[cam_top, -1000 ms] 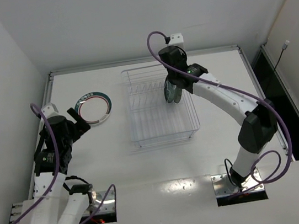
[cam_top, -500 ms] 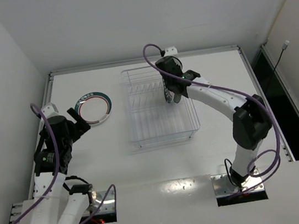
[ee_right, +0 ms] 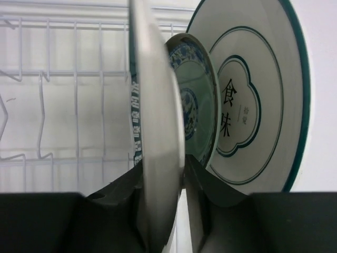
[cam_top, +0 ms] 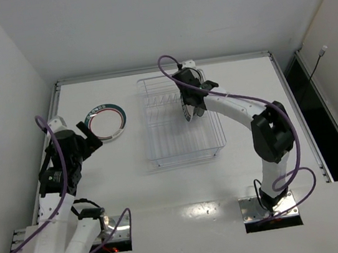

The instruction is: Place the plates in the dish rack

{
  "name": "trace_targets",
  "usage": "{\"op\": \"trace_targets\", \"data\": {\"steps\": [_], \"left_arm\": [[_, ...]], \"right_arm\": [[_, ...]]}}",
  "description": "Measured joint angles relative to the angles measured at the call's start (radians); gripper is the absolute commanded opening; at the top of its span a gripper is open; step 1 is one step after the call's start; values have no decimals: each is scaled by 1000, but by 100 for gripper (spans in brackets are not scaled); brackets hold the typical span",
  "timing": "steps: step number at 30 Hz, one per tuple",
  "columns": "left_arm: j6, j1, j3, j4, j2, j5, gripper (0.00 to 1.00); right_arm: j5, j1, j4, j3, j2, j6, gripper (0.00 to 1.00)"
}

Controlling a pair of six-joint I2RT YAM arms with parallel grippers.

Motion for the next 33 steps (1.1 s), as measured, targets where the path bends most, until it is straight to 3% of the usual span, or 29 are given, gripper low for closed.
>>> {"op": "trace_targets", "data": {"steps": [6,9,13,18,21,27,33], "left_arm": [[0,0,0,7,24,1,99],[0,0,0,7,44,2,99],[0,0,0,8,89,4,99],[-25,35,-5,27,192,40,99],[-61,128,-55,84,250,136,99],[-163,343,-334,287,272,430,99],[-320,380,-493,586,378,620,99]], "right_arm": [[-27,1,-62,41,-2,7,55],[-24,5,-131,109,-11,7,60],[-34,11,-205,202,-82,16,62],[-126,33,-214,140,-362,32,63],[-230,43,-198,42,-563,58,63],[-467,48,-194,-285,-875,151,63],[-559,50,-291,-374,-1054,218,63]]}}
